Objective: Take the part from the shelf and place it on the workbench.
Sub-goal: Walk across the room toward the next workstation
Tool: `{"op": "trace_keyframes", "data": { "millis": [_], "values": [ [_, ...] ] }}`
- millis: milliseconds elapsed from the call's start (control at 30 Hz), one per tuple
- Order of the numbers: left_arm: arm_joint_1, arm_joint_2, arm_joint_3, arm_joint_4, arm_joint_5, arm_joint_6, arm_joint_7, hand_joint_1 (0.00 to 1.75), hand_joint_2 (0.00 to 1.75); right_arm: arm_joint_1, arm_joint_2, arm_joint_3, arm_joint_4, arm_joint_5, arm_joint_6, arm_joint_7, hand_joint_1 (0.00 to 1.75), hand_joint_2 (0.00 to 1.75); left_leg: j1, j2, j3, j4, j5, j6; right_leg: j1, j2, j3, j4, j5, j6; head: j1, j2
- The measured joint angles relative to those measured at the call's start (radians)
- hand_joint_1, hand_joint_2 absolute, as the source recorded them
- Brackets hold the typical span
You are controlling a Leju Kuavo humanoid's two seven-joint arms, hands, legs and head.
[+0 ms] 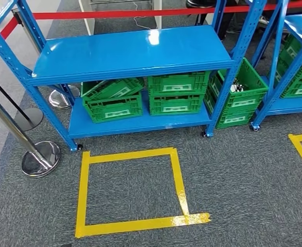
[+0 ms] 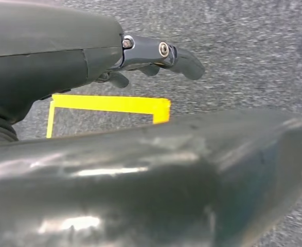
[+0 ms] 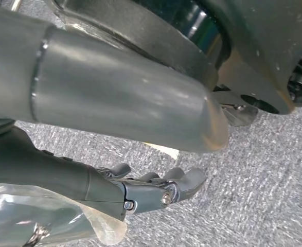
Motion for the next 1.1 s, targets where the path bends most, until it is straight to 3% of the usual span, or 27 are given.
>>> {"op": "trace_keyframes", "data": {
  "millis": [100, 167, 267, 300, 333, 367, 433, 500, 600, 667, 700, 767, 800, 833, 867, 900, 967, 1033, 1100],
  "values": [
    [0.001, -0.001, 0.0, 0.0, 0.0, -0.002, -0.001, 0.0, 0.0, -0.002, 0.0, -0.001, 0.0, -0.002, 0.002, 0.001, 0.0, 0.0, -0.001, 0.001, 0.009, -0.03, -0.006, 0.007, 0.0, -0.002, 0.0, -0.005, -0.002, 0.018, 0.0, 0.0],
    [0.003, -0.003, 0.0, 0.0, 0.0, -0.002, -0.001, 0.0, 0.0, -0.003, 0.0, -0.003, 0.0, -0.003, 0.003, 0.002, 0.0, 0.0, 0.005, 0.001, 0.016, -0.044, -0.002, 0.015, 0.0, -0.001, -0.015, 0.022, -0.022, 0.027, 0.002, 0.0],
    [0.0, -0.005, 0.0, 0.0, 0.0, -0.002, -0.001, 0.0, 0.0, -0.002, 0.0, -0.004, 0.0, -0.003, 0.004, 0.004, 0.0, 0.0, 0.007, 0.002, 0.022, -0.05, -0.003, 0.025, 0.001, 0.001, -0.106, 0.194, -0.097, 0.035, 0.009, 0.0],
    [0.0, -0.006, 0.0, 0.0, 0.0, -0.002, -0.001, 0.0, 0.0, -0.001, 0.0, -0.005, 0.0, -0.003, 0.004, 0.004, 0.0, 0.0, 0.006, 0.002, 0.024, -0.05, -0.005, 0.026, 0.001, 0.001, -0.138, 0.246, -0.109, 0.037, 0.01, 0.0],
    [0.0, -0.006, 0.0, 0.0, 0.0, -0.002, -0.001, 0.0, 0.0, 0.001, 0.0, -0.005, 0.0, -0.003, 0.004, 0.005, 0.0, 0.0, 0.006, 0.002, 0.026, -0.05, -0.008, 0.027, 0.001, 0.001, -0.155, 0.267, -0.102, 0.039, 0.01, 0.0],
    [0.0, -0.007, 0.0, 0.0, 0.0, -0.002, -0.001, 0.0, 0.0, 0.002, 0.0, -0.005, 0.0, -0.004, 0.004, 0.006, 0.0, 0.0, 0.006, 0.001, 0.029, -0.049, -0.01, 0.027, 0.0, 0.001, -0.153, 0.249, -0.076, 0.04, 0.011, 0.0],
    [0.001, -0.008, 0.0, 0.0, 0.0, -0.003, -0.001, 0.0, 0.0, 0.001, 0.0, -0.005, 0.0, -0.004, 0.005, 0.006, 0.0, 0.0, 0.006, -0.001, 0.038, -0.046, -0.019, 0.022, -0.001, 0.001, -0.101, 0.126, -0.001, 0.039, 0.011, 0.0],
    [0.0, -0.009, 0.0, 0.0, 0.0, -0.005, -0.001, 0.0, 0.0, -0.001, 0.0, -0.006, 0.0, -0.004, 0.006, 0.006, 0.0, 0.0, 0.002, -0.002, 0.042, -0.039, -0.029, 0.011, 0.0, 0.002, -0.049, 0.023, 0.032, 0.03, 0.01, 0.0],
    [-0.001, -0.009, 0.0, 0.0, 0.0, -0.006, -0.001, 0.0, 0.0, 0.0, -0.001, -0.01, 0.0, -0.007, 0.007, 0.008, 0.0, 0.0, 0.0, -0.001, 0.042, -0.037, -0.034, -0.001, 0.001, 0.004, -0.034, 0.002, 0.028, 0.012, 0.008, 0.0],
    [-0.001, -0.009, 0.0, 0.0, 0.0, -0.006, -0.001, 0.0, 0.0, 0.002, -0.001, -0.013, 0.0, -0.008, 0.008, 0.009, 0.0, 0.0, 0.001, -0.001, 0.036, -0.013, -0.052, -0.01, -0.002, 0.003, -0.029, -0.001, 0.027, 0.002, 0.006, 0.0],
    [-0.002, -0.009, 0.0, 0.0, 0.0, -0.005, -0.001, 0.0, 0.0, 0.001, -0.001, -0.015, 0.0, -0.008, 0.009, 0.008, 0.0, 0.0, 0.003, 0.0, 0.02, 0.026, -0.074, -0.015, -0.004, 0.001, -0.025, -0.003, 0.026, -0.004, 0.003, 0.0],
    [-0.002, -0.009, 0.0, 0.0, 0.0, -0.005, -0.001, 0.0, 0.0, 0.0, -0.001, -0.015, 0.0, -0.008, 0.012, 0.006, 0.0, 0.0, 0.006, 0.0, -0.042, 0.154, -0.13, -0.024, -0.004, -0.001, -0.02, -0.003, 0.021, -0.011, -0.001, 0.0],
    [-0.001, -0.009, 0.0, 0.0, 0.0, -0.005, -0.001, 0.0, 0.0, 0.0, -0.001, -0.015, 0.0, -0.007, 0.013, 0.004, 0.0, 0.0, 0.008, 0.0, -0.073, 0.213, -0.148, -0.027, -0.004, -0.002, -0.017, -0.003, 0.019, -0.013, 0.0, 0.0],
    [0.001, -0.008, 0.0, 0.0, 0.0, -0.005, -0.001, 0.0, 0.0, 0.001, -0.001, -0.016, 0.0, -0.007, 0.014, 0.004, 0.0, 0.0, 0.009, 0.0, -0.092, 0.244, -0.148, -0.028, -0.004, -0.001, -0.014, -0.003, 0.016, -0.013, 0.0, 0.0],
    [0.002, -0.008, 0.0, 0.0, 0.0, -0.004, -0.001, 0.0, 0.0, 0.002, -0.001, -0.016, 0.0, -0.007, 0.014, 0.003, 0.0, 0.0, 0.009, 0.0, -0.094, 0.236, -0.127, -0.027, -0.004, -0.001, -0.01, -0.003, 0.014, -0.013, -0.001, 0.0],
    [0.003, -0.008, 0.0, 0.0, 0.0, -0.004, -0.001, 0.0, 0.0, 0.002, -0.001, -0.016, 0.0, -0.006, 0.014, 0.003, 0.0, 0.0, 0.01, 0.001, -0.077, 0.19, -0.088, -0.025, -0.004, 0.0, -0.005, -0.003, 0.011, -0.012, -0.001, 0.0],
    [0.002, -0.008, 0.0, 0.0, 0.0, -0.004, -0.001, 0.0, 0.0, 0.001, -0.001, -0.016, 0.0, -0.005, 0.014, 0.002, 0.0, 0.0, 0.008, 0.001, -0.025, 0.059, -0.018, -0.017, -0.003, 0.002, 0.002, -0.003, 0.004, -0.005, -0.001, 0.0],
    [0.0, -0.008, 0.0, 0.0, 0.0, -0.004, -0.001, 0.0, 0.0, 0.0, -0.001, -0.017, 0.0, -0.004, 0.015, 0.001, 0.0, 0.0, 0.004, 0.002, 0.003, -0.013, -0.002, -0.009, 0.0, 0.001, 0.001, -0.003, 0.001, 0.006, 0.0, 0.0],
    [0.001, -0.008, 0.0, 0.0, 0.0, -0.004, -0.002, 0.0, 0.0, -0.002, -0.001, -0.018, 0.0, -0.004, 0.015, 0.0, 0.0, 0.0, 0.001, 0.001, 0.005, -0.024, -0.008, -0.001, 0.0, 0.001, 0.001, -0.007, 0.002, 0.018, 0.002, 0.0]
  ]
}}
